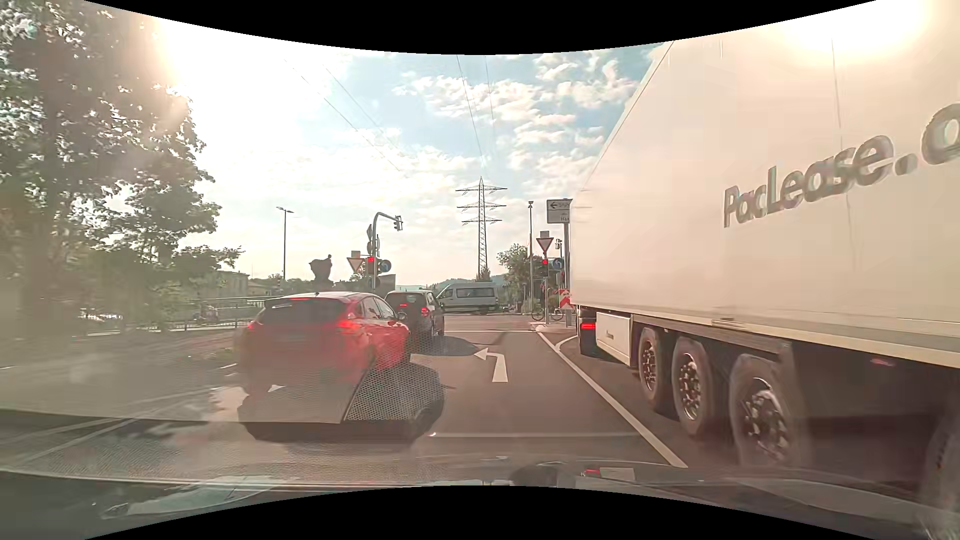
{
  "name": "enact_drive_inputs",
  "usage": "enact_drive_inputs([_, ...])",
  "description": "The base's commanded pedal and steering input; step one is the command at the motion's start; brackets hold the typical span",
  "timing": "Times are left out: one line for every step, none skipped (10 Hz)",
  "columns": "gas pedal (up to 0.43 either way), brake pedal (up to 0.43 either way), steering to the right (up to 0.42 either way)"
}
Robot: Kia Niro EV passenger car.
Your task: Follow the waypoints while adhering to traffic rules and regulations
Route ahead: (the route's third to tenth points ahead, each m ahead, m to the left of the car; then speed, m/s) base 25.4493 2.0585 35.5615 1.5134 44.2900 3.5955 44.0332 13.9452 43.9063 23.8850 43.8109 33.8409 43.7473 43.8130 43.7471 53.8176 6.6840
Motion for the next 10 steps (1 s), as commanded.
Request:
enact_drive_inputs([0.000,0.152,0.011])
enact_drive_inputs([0.000,0.159,0.012])
enact_drive_inputs([0.000,0.171,0.011])
enact_drive_inputs([0.000,0.183,0.011])
enact_drive_inputs([0.000,0.183,0.011])
enact_drive_inputs([0.000,0.189,0.011])
enact_drive_inputs([0.000,0.195,0.010])
enact_drive_inputs([0.000,0.201,0.008])
enact_drive_inputs([0.000,0.201,0.007])
enact_drive_inputs([0.000,0.201,0.006])
